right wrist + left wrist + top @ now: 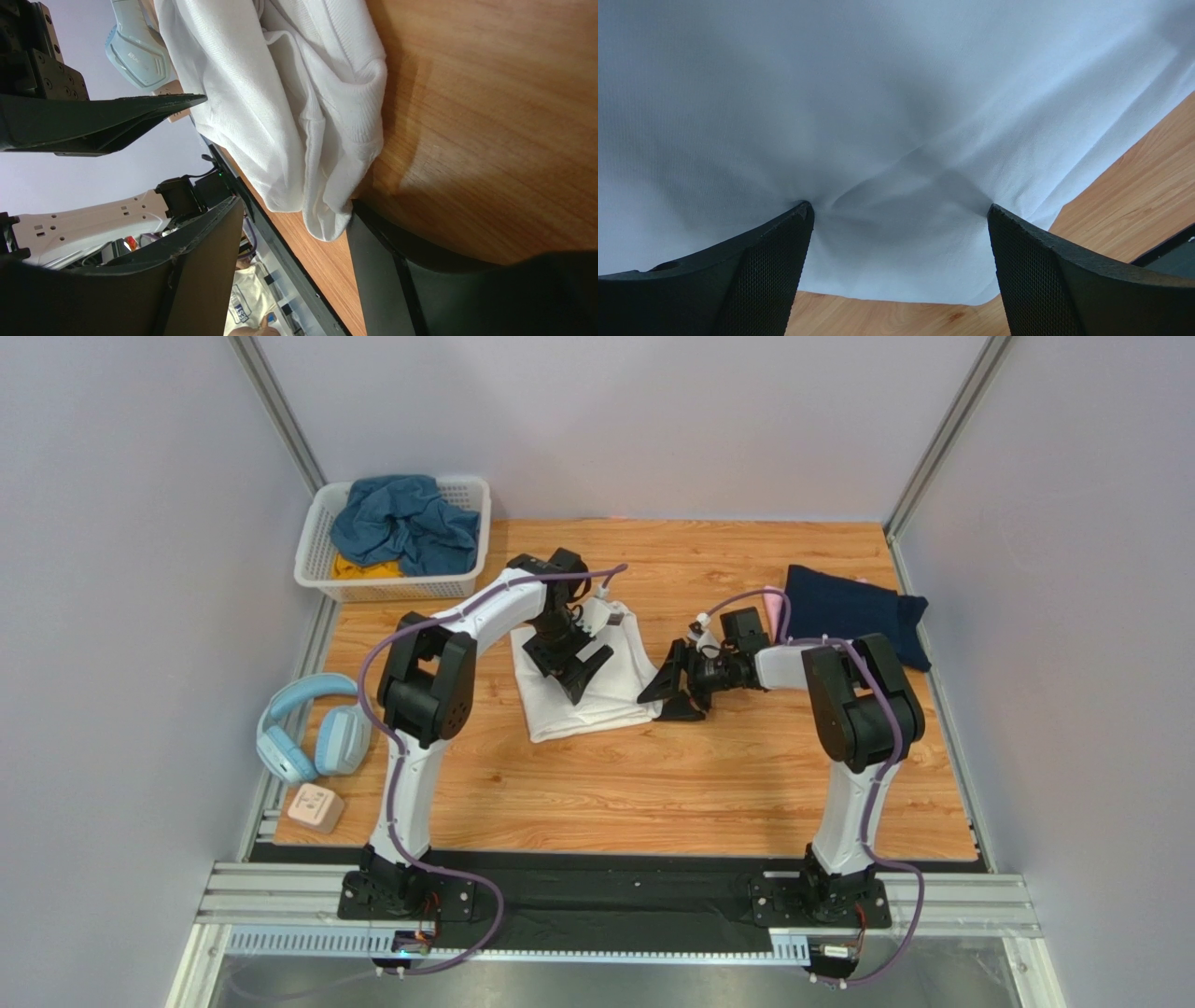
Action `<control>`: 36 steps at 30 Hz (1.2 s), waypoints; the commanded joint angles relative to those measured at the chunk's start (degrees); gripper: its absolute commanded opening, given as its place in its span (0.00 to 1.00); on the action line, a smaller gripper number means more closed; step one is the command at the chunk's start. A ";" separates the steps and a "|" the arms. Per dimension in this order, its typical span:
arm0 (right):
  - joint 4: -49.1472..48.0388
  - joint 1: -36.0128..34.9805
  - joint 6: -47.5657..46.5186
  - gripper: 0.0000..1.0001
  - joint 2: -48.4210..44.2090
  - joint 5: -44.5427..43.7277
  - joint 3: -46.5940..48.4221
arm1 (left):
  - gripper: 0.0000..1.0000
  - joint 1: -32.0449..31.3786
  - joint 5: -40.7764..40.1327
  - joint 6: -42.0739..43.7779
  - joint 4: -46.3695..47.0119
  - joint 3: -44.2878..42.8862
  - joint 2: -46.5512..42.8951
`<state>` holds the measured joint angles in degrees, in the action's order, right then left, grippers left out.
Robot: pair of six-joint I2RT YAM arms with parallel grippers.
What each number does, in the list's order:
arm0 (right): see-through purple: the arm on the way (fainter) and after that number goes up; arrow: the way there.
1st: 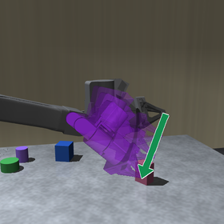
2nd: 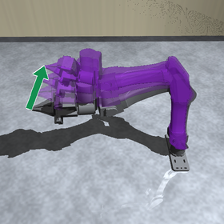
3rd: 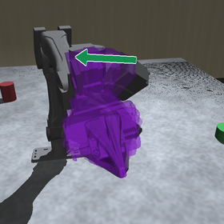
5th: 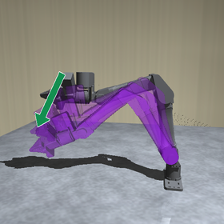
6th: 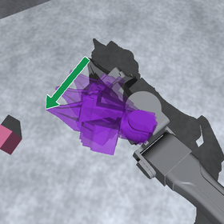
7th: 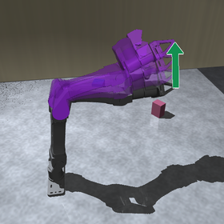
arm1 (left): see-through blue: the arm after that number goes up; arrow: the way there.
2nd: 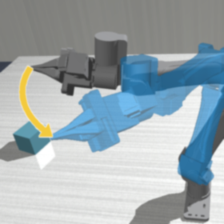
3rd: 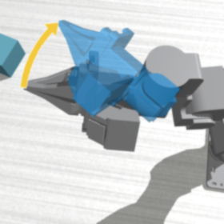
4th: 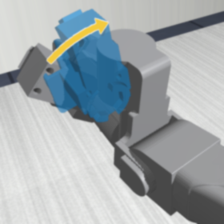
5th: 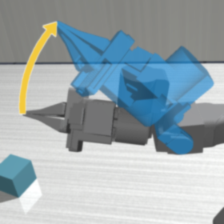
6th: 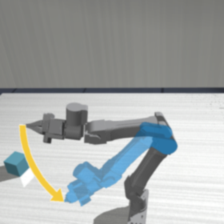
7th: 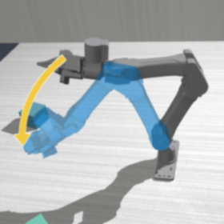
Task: Fold and stack the t-shirts
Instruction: Put the neatly folded tshirt into the corner of the board with the right arm
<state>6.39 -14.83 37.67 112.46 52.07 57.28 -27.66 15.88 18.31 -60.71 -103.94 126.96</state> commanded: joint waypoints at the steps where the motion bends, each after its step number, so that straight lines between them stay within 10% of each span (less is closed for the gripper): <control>1: -1.03 -1.34 -0.23 0.62 3.81 -6.54 -1.38 | 1.00 0.15 -1.11 0.86 -0.02 -0.21 -0.92; 15: -0.33 -4.68 2.14 0.47 6.54 -6.72 5.65 | 1.00 -0.20 4.51 -0.11 -1.17 0.84 -5.22; 19: -0.86 -4.68 2.23 0.00 5.66 -6.90 5.48 | 1.00 -0.20 3.90 0.33 -1.17 1.90 -6.10; 36: 16.71 17.37 -1.55 0.00 1.61 -8.74 31.02 | 1.00 6.12 5.13 0.59 -4.42 1.37 -20.34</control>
<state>18.96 -2.55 37.04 117.47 44.88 80.12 -23.75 19.25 18.31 -63.40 -100.77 113.36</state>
